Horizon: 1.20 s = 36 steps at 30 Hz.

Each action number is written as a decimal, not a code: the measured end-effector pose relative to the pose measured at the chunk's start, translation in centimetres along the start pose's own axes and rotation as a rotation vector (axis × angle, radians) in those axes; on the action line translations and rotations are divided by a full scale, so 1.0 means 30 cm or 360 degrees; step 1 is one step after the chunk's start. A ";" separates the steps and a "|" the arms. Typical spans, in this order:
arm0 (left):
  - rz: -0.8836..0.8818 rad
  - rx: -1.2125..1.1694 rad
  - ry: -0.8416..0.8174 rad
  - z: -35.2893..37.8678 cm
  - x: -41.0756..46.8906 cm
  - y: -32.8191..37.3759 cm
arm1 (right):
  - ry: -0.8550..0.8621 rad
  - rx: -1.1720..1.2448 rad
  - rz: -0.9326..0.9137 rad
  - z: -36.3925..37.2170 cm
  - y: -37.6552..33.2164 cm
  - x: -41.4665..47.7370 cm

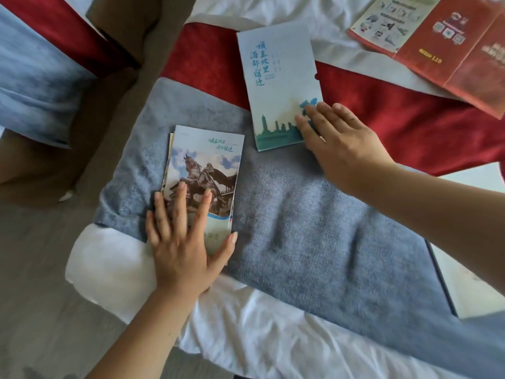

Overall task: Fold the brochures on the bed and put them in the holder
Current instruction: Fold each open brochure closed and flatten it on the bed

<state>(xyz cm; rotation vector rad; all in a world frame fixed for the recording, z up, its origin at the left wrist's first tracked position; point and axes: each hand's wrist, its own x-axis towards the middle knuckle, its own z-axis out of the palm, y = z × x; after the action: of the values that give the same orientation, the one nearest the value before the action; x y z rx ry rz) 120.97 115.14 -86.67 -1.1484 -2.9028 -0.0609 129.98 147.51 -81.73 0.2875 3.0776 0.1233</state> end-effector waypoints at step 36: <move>0.0080 -0.0425 -0.0567 -0.181 0.007 -0.079 | -0.0217 0.0643 0.0170 -0.019 -0.598 0.165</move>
<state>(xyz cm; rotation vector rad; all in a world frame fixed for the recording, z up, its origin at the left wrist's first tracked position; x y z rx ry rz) 119.21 113.32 -81.30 -1.4014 -3.2501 -0.2791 121.81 130.81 -82.85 0.4540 2.9247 -0.4973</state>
